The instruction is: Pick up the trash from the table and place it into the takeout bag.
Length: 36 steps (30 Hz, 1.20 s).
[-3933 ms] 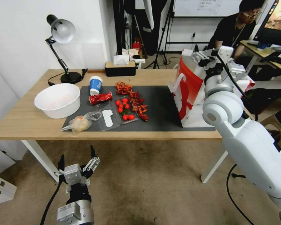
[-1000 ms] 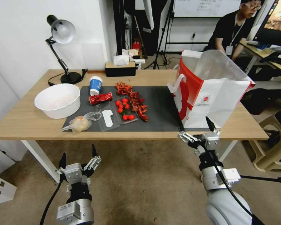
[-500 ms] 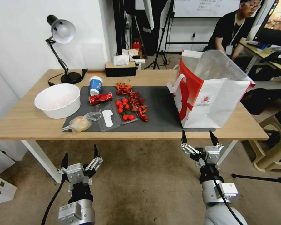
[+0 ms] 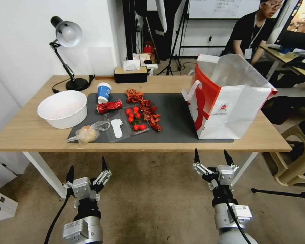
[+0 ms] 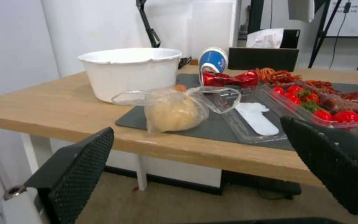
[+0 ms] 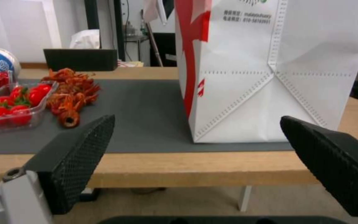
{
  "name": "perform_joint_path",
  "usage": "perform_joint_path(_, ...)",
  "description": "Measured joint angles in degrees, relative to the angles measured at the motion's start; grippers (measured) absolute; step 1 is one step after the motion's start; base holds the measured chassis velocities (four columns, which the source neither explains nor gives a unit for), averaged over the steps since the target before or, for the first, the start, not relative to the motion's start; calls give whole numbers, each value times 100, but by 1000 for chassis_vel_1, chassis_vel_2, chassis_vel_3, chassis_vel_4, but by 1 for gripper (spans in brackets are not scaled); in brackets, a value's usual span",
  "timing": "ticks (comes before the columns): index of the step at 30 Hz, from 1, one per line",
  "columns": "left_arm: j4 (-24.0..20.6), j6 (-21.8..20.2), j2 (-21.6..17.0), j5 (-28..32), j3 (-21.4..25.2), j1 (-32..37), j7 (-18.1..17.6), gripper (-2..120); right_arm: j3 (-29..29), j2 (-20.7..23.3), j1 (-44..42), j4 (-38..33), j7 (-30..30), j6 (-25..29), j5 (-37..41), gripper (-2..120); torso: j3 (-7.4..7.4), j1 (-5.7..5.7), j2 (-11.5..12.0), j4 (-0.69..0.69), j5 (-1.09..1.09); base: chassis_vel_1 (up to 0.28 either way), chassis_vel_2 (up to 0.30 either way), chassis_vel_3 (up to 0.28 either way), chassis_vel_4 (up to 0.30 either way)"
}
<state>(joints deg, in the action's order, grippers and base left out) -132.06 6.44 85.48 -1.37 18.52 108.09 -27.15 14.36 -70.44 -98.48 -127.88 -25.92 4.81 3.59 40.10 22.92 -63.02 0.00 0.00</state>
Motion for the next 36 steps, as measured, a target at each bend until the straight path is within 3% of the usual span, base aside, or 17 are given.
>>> perform_joint_path(15,-120,-257,-198,351,172,-167,45,100,-107,21,81,143,0,-11,-41,100,0,0,0,0,0,0,0,0,0)
perform_joint_path(26,-314,-547,-405,836,719,-310,71,100,-308,257,461,256,-27,-116,106,100,0,0,0,1,1,0,0,0,0)
perform_joint_path(30,-339,-772,-622,1143,955,-393,106,100,-370,314,551,287,-36,-137,148,100,0,0,0,-1,-1,0,0,0,0)
perform_joint_path(36,-285,-1389,-1479,2558,1570,-784,381,100,-400,378,584,296,-51,-153,163,100,0,0,0,-1,1,0,0,0,0)
